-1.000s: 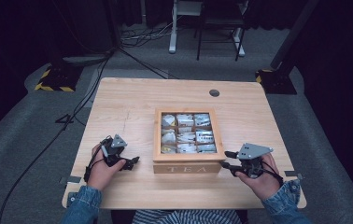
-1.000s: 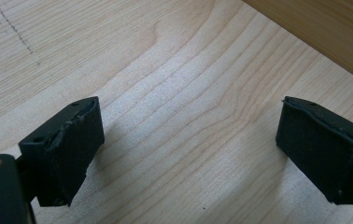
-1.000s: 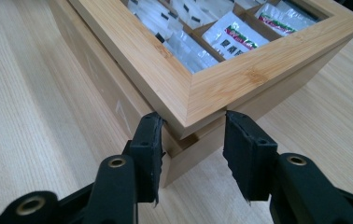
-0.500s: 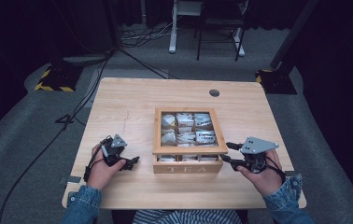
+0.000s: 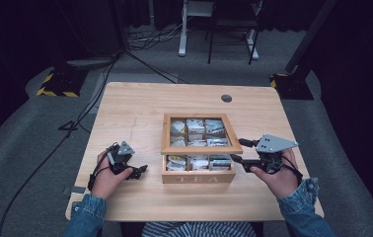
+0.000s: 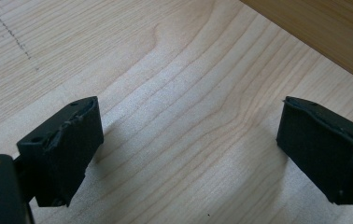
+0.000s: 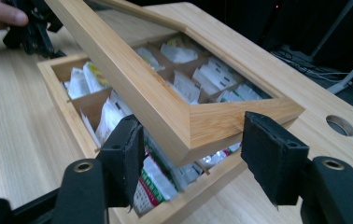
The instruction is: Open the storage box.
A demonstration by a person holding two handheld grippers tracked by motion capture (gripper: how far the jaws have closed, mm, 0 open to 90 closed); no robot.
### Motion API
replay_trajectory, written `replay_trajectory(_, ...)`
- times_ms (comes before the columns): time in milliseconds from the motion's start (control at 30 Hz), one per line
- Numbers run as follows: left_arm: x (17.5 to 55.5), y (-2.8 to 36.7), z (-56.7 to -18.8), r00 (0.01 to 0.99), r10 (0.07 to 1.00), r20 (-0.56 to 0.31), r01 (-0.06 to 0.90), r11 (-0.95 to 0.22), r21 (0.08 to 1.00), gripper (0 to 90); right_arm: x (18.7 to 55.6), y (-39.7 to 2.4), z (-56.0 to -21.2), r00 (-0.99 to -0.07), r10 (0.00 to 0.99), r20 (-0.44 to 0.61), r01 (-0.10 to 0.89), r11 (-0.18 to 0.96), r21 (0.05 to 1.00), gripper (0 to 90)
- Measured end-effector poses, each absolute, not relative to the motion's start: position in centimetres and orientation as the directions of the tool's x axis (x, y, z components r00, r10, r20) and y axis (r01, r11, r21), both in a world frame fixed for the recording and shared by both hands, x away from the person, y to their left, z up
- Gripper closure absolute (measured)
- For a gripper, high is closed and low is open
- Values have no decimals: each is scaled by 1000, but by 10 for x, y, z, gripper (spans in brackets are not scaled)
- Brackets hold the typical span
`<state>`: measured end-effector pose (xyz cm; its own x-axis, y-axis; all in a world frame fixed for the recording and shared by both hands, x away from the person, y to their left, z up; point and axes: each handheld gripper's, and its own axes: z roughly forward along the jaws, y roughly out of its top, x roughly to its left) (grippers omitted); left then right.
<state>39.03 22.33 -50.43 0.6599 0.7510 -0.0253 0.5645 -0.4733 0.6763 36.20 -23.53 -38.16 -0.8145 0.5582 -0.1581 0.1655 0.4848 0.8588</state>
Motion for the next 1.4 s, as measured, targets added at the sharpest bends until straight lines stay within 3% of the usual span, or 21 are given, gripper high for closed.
replay_trajectory(533, 400, 224, -505, 674, 739, -29, 560, -484, 673, 54, 385, -229, -362, -807, 571, -146, 138, 424, 895, 343)
replay_trajectory(867, 402, 224, -505, 673, 739, -29, 558, -482, 675, 51, 410, -224, -346, -834, 530, -154, 95, 412, 906, 344)
replay_trajectory(1400, 401, 227, -505, 611, 791, -29, 592, -432, 680, 85, 434, -226, -336, -892, 448, -61, 138, 398, 907, 349)
